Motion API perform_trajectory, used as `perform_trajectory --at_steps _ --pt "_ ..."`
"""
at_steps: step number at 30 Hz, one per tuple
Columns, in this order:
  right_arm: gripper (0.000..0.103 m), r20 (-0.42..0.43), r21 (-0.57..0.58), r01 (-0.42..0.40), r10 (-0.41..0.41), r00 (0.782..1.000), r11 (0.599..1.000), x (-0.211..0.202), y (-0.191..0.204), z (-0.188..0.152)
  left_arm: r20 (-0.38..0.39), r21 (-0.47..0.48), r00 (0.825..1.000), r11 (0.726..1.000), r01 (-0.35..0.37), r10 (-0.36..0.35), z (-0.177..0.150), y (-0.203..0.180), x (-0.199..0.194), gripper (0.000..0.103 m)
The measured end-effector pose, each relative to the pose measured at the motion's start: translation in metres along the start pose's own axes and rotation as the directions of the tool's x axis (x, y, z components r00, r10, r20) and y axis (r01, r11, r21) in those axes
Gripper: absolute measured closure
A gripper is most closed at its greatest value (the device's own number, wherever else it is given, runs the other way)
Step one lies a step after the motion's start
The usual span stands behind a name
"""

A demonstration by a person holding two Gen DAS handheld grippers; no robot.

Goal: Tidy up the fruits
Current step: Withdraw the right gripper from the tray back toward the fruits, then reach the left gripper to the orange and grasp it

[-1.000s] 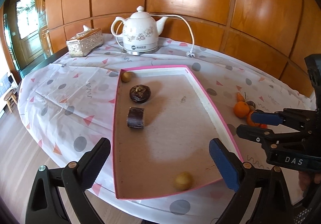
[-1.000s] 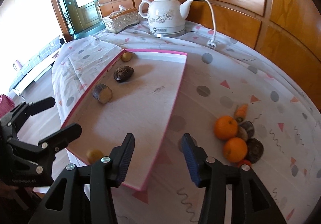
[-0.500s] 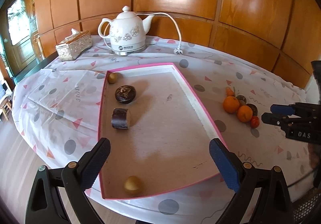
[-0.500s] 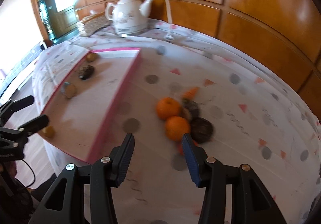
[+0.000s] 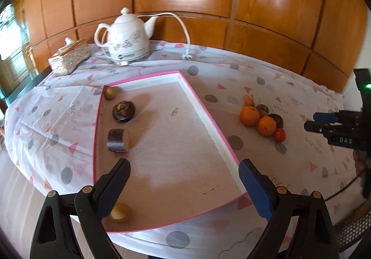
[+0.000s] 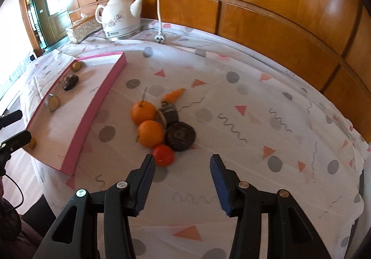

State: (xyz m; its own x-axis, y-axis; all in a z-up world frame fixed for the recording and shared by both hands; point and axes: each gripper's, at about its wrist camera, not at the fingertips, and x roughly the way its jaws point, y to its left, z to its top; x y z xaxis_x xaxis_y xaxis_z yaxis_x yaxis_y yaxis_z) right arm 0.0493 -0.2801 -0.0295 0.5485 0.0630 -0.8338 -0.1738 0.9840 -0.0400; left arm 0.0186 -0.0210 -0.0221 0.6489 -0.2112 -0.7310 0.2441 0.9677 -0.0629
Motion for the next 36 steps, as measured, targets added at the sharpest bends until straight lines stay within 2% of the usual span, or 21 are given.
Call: perform_trajectory --at_steps 8,10,12,14,18,21,24,31,36 --pt "0.053 -0.017 0.016 0.056 -0.056 0.998 0.998 -0.002 -0.033 -0.007 -0.024 0.054 0.997 0.996 0.074 -0.073 0.013 -0.023 0.009 0.024" --pt "0.053 -0.022 0.022 0.07 -0.069 0.997 0.997 -0.003 -0.042 -0.01 -0.036 0.067 0.995 0.994 0.091 -0.089 0.016 -0.029 0.013 0.031" --pt "0.053 -0.028 0.025 0.082 -0.081 0.996 0.996 -0.003 -0.05 -0.012 -0.062 0.077 0.992 0.99 0.115 -0.111 0.019 -0.035 0.019 0.045" --pt "0.053 -0.034 0.022 0.093 -0.092 0.995 0.995 -0.002 -0.057 -0.013 -0.08 0.081 0.989 0.989 0.127 -0.121 0.022 -0.04 0.024 0.05" --pt "0.053 -0.041 0.021 0.119 -0.118 0.992 0.993 -0.001 -0.073 -0.016 -0.111 0.071 0.981 0.984 0.165 -0.157 0.031 -0.049 0.036 0.05" --pt "0.053 -0.044 0.063 0.125 -0.122 0.992 0.99 0.004 -0.087 -0.02 -0.13 0.047 0.973 0.979 0.199 -0.192 0.041 -0.056 0.047 0.051" --pt "0.053 -0.064 0.121 0.13 -0.123 0.99 0.984 0.009 -0.1 -0.023 -0.151 0.029 0.968 0.978 0.207 -0.201 0.051 -0.065 0.06 0.051" --pt "0.053 -0.06 0.176 0.123 -0.115 0.992 0.977 0.008 -0.113 -0.021 -0.194 -0.021 0.956 0.975 0.219 -0.219 0.069 -0.08 0.094 0.05" --pt "0.053 -0.093 0.22 0.167 -0.15 0.984 0.961 0.012 -0.125 -0.021 -0.229 -0.054 0.947 0.974 0.22 -0.227 0.076 -0.088 0.12 0.05"
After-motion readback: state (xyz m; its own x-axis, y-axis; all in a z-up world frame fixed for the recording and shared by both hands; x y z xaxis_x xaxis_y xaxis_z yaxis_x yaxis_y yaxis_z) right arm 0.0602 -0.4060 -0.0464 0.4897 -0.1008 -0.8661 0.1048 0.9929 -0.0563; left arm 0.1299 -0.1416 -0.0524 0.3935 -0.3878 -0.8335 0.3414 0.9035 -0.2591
